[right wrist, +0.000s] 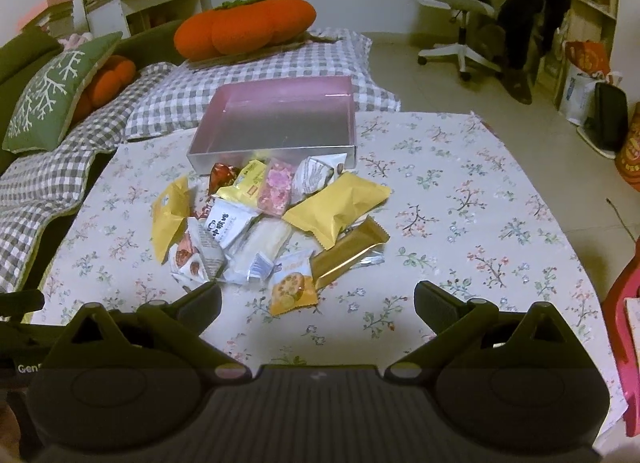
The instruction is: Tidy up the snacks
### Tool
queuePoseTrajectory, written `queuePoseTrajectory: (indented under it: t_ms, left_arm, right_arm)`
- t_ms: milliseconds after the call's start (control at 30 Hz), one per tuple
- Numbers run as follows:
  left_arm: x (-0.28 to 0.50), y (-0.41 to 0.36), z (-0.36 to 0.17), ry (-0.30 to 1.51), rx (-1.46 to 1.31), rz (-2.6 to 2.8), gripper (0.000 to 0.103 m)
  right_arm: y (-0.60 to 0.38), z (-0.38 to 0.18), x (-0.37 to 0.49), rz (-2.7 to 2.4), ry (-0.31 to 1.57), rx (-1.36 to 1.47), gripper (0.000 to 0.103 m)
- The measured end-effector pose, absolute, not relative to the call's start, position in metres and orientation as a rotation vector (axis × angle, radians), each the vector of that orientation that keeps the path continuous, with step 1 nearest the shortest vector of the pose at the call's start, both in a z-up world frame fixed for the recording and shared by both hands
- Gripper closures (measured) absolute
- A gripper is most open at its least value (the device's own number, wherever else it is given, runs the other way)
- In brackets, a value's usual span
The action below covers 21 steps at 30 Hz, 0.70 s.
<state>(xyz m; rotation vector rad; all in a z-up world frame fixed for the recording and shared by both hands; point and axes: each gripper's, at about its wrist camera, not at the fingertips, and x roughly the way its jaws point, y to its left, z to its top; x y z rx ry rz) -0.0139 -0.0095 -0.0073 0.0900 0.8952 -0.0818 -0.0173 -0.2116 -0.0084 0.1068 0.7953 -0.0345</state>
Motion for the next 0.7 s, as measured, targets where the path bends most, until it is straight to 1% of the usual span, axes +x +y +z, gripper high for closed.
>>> queuePoseTrajectory:
  t_ms: [267, 700]
  left_arm:
    - [-0.016, -0.010, -0.017, 0.918, 0.086, -0.110, 0.000]
    - [-0.025, -0.026, -0.072, 1.024, 0.174, -0.298, 0.000]
  right_arm:
    - [-0.219, -0.013, -0.015, -0.048, 0.804, 0.130, 0.000]
    - [-0.227, -0.020, -0.014, -0.035, 0.834, 0.160, 0.000]
